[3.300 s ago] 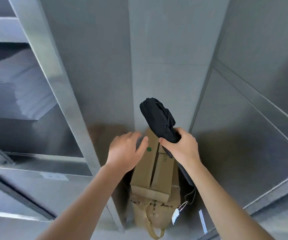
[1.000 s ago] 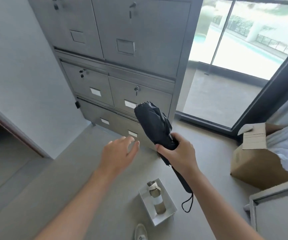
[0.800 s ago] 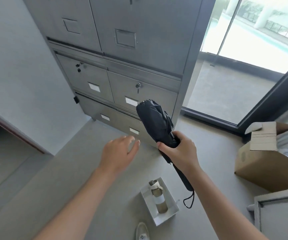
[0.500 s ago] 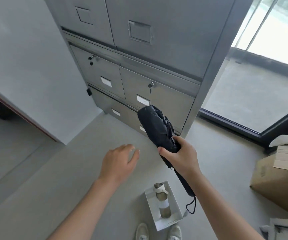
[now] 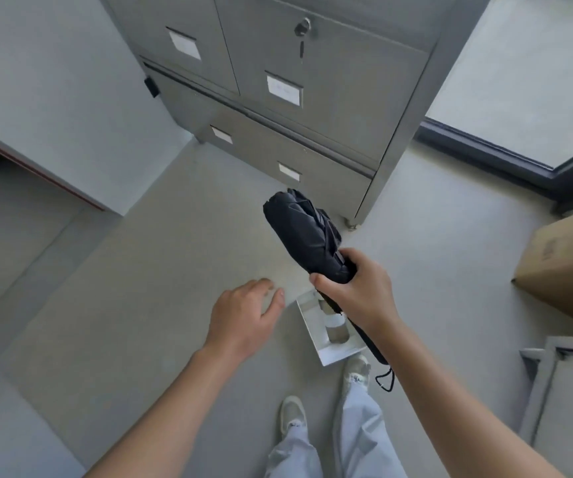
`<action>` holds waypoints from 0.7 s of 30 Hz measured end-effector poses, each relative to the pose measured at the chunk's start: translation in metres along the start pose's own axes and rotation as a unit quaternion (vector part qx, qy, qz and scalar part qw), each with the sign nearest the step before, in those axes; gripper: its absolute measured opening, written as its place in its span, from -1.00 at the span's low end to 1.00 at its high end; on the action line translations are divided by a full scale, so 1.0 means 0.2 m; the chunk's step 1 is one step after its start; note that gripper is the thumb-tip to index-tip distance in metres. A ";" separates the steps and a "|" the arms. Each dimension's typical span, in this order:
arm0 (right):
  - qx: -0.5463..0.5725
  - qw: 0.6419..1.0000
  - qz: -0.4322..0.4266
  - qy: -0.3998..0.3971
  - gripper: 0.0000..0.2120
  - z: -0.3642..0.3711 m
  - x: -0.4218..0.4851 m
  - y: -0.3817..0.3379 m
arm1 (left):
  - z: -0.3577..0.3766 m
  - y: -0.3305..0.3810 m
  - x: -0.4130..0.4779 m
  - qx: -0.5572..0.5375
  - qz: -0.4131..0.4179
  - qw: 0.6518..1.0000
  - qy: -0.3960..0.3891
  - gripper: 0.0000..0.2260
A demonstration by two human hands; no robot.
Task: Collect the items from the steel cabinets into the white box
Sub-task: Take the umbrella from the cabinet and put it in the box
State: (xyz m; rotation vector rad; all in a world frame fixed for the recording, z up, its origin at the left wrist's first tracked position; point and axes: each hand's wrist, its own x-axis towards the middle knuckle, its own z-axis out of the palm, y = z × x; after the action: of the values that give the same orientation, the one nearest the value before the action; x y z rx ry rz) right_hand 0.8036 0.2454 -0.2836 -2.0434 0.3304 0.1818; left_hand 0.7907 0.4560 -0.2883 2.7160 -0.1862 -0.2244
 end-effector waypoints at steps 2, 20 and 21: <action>0.001 1.000 0.013 0.008 -0.75 0.09 -0.04 0.13 | 0.12 -0.10 -0.03 0.001 -0.006 1.000 -0.010 -0.58; 0.051 0.993 0.101 0.013 -0.79 0.77 -0.04 1.37 | 1.24 -0.63 -0.15 0.019 -0.005 0.998 -0.054 -0.51; 0.056 0.993 0.105 0.017 -0.80 0.80 -0.03 1.45 | 1.32 -0.65 -0.14 0.017 -0.004 0.998 -0.058 -0.50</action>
State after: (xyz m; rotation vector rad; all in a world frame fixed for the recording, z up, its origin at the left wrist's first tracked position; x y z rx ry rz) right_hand 0.7109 0.2578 -0.6017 -1.9011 0.5642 0.2526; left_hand 0.7279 0.4777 -0.5765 2.7403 -0.2146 -0.3861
